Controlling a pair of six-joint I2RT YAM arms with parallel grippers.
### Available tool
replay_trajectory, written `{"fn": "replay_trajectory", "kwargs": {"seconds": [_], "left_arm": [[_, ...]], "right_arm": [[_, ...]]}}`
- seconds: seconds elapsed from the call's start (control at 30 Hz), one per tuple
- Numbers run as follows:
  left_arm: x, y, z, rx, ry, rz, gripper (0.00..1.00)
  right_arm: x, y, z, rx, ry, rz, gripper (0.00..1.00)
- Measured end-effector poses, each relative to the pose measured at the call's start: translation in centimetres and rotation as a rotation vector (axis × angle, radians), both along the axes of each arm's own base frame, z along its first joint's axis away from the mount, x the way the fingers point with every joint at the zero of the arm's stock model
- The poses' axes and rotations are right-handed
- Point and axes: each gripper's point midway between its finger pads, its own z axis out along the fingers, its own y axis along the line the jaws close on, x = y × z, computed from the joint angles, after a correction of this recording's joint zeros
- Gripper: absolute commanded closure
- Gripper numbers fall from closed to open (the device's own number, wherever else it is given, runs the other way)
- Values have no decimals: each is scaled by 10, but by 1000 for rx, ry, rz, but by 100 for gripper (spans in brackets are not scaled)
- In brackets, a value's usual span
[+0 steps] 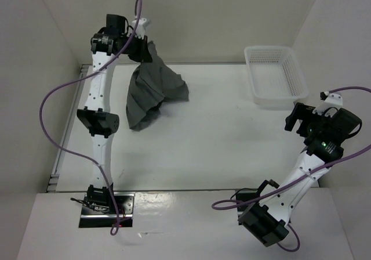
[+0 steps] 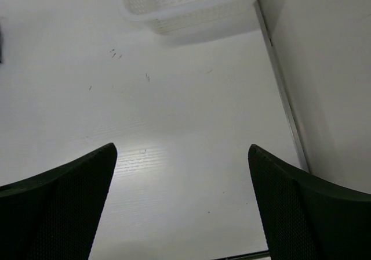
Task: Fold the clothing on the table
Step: Flatten the skirt out
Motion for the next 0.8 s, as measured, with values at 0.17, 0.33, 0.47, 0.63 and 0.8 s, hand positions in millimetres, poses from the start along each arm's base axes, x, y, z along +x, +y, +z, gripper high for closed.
{"fn": "replay_trajectory", "kwargs": {"seconds": [0.17,0.33,0.47,0.63,0.8], "left_arm": [[-58,-11,84,-26,-116,-38,89],[-107,9,86,-41,-51,-61,87],[-139,48,50,-36,78,10,87],[-196,40,33,14,114,-18,90],[-236,21,71,22,-31,-92,90]], "right_arm": [[5,15,3,7,-9,76,2],[13,34,13,3,-3,182,2],[21,49,28,-28,-19,266,2],[29,66,31,-34,-18,351,2],[36,78,24,-18,7,420,2]]}}
